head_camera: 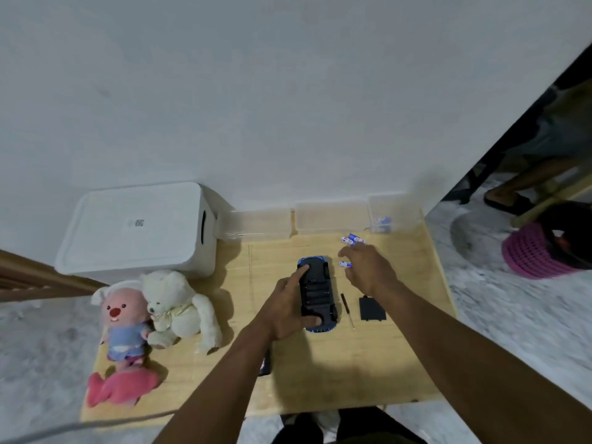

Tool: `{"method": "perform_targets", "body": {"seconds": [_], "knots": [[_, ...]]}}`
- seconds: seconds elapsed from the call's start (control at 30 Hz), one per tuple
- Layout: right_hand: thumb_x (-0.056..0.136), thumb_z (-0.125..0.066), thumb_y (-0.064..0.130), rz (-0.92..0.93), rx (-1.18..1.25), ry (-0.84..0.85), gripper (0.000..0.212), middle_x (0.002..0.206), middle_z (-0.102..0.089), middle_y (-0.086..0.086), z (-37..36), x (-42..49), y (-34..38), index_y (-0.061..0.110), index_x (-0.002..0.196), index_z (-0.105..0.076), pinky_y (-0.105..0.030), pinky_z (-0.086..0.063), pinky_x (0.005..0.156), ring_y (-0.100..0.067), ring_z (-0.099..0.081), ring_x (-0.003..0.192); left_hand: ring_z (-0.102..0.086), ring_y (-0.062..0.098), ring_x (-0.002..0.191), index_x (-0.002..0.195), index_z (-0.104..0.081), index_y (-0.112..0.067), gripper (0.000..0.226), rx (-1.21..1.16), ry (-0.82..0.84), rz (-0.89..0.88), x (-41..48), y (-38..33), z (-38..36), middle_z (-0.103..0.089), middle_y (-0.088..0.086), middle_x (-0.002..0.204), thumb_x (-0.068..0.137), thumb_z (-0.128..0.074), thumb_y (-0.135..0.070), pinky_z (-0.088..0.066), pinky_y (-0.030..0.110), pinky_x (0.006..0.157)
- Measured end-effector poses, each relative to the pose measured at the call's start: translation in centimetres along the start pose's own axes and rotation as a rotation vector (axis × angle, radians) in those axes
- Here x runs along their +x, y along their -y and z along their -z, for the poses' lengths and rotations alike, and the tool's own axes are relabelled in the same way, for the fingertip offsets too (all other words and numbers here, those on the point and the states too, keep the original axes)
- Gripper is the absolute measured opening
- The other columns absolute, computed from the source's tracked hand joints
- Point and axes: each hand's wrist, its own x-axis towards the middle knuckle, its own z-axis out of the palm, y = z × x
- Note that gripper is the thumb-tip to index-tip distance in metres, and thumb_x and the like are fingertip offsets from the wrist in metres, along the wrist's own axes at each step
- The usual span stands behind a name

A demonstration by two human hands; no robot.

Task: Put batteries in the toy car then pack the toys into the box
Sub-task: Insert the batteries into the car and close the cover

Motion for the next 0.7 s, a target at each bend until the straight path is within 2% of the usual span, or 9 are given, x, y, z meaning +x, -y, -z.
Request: {"method": "perform_targets", "body": {"seconds": [0.13, 0.2, 0.3, 0.37, 0.43, 0.47, 0.53, 0.6, 0.7], "knots": [[0.094, -0.058, 0.020, 0.009, -0.058, -0.018, 0.024, 0.127, -0.057, -0.003, -1.4, 0.6, -0.4, 0.023, 0.117, -0.061, -0.038, -0.048, 0.085, -0.029, -0.052, 0.115, -0.055, 0.020, 0.129, 0.159, -0.013, -0.046, 0.121, -0.009, -0.001, -0.016, 0.8, 1.2, -0.8, -0.044, -0.001, 0.145, 0.064, -0.088, -0.039, -0.050, 0.038, 0.108], [0.094, -0.056, 0.019, 0.010, -0.033, -0.080, 0.015, 0.117, -0.063, -0.006, -1.6, 0.6, -0.5, 0.017, 0.108, -0.060, -0.037, -0.044, 0.076, -0.031, -0.056, 0.104, -0.060, 0.012, 0.119, 0.159, -0.015, -0.041, 0.116, -0.047, 0.003, 0.007, 1.0, 1.0, -0.8, -0.051, -0.005, 0.141, 0.072, -0.089, -0.022, -0.051, 0.021, 0.100], [0.093, -0.053, 0.015, -0.093, 0.109, -0.189, 0.020, 0.100, -0.064, -0.014, -1.2, 0.5, -0.6, 0.008, 0.112, -0.052, -0.035, -0.037, 0.065, -0.035, -0.057, 0.084, -0.065, -0.004, 0.104, 0.156, -0.018, -0.039, 0.112, -0.138, 0.028, 0.010, 0.9, 0.8, -1.1, -0.062, -0.009, 0.124, 0.075, -0.084, 0.002, -0.049, 0.009, 0.087], [0.096, -0.048, 0.014, -0.212, 0.243, -0.230, 0.015, 0.096, -0.062, -0.014, -0.4, 0.9, -0.7, 0.007, 0.110, -0.047, -0.033, -0.037, 0.059, -0.030, -0.054, 0.075, -0.067, 0.000, 0.099, 0.154, -0.028, -0.037, 0.103, -0.202, 0.026, 0.007, 1.0, 0.8, -1.2, -0.063, -0.008, 0.117, 0.077, -0.082, 0.005, -0.052, 0.012, 0.084], [0.101, -0.044, 0.019, -0.275, 0.257, -0.216, 0.011, 0.095, -0.062, -0.012, 0.7, 1.5, -1.1, 0.009, 0.106, -0.046, -0.030, -0.032, 0.052, -0.026, -0.053, 0.070, -0.069, 0.020, 0.099, 0.148, -0.046, -0.029, 0.076, -0.155, -0.026, -0.004, 1.3, 0.4, -1.1, -0.065, 0.002, 0.113, 0.084, -0.082, -0.012, -0.057, 0.032, 0.085], [0.102, -0.043, 0.024, -0.283, 0.213, -0.204, 0.013, 0.092, -0.064, -0.010, 1.2, 1.7, -1.3, 0.011, 0.105, -0.046, -0.029, -0.032, 0.051, -0.025, -0.053, 0.067, -0.067, 0.026, 0.099, 0.145, -0.051, -0.025, 0.073, -0.221, -0.004, 0.042, 1.4, 0.3, -1.2, -0.065, 0.005, 0.114, 0.081, -0.087, -0.025, -0.056, 0.040, 0.084], [0.101, -0.049, 0.031, -0.273, 0.111, -0.200, 0.015, 0.089, -0.067, -0.007, 1.8, 2.0, -1.7, 0.016, 0.106, -0.049, -0.029, -0.040, 0.055, -0.025, -0.056, 0.065, -0.067, 0.017, 0.098, 0.142, -0.049, -0.027, 0.087, -0.211, 0.035, 0.072, 1.4, -0.3, -1.0, -0.063, 0.000, 0.117, 0.068, -0.096, -0.029, -0.055, 0.031, 0.084], [0.097, -0.055, 0.034, -0.228, 0.050, -0.195, 0.018, 0.095, -0.068, -0.004, 1.9, 2.3, -1.7, 0.021, 0.110, -0.055, -0.031, -0.045, 0.062, -0.027, -0.061, 0.073, -0.066, 0.002, 0.094, 0.145, -0.034, -0.038, 0.097, -0.277, 0.039, 0.119, 1.5, -0.2, -1.1, -0.061, -0.009, 0.118, 0.072, -0.090, -0.008, -0.054, 0.016, 0.082], [0.098, -0.056, 0.036, -0.127, -0.056, -0.184, 0.027, 0.112, -0.063, -0.001, 1.0, 2.7, -1.7, 0.026, 0.123, -0.060, -0.030, -0.045, 0.065, -0.027, -0.066, 0.085, -0.065, 0.011, 0.104, 0.155, -0.026, -0.030, 0.109, -0.178, -0.001, 0.040, 1.8, -0.1, -1.2, -0.061, -0.005, 0.124, 0.070, -0.089, -0.004, -0.055, 0.028, 0.094]]}}
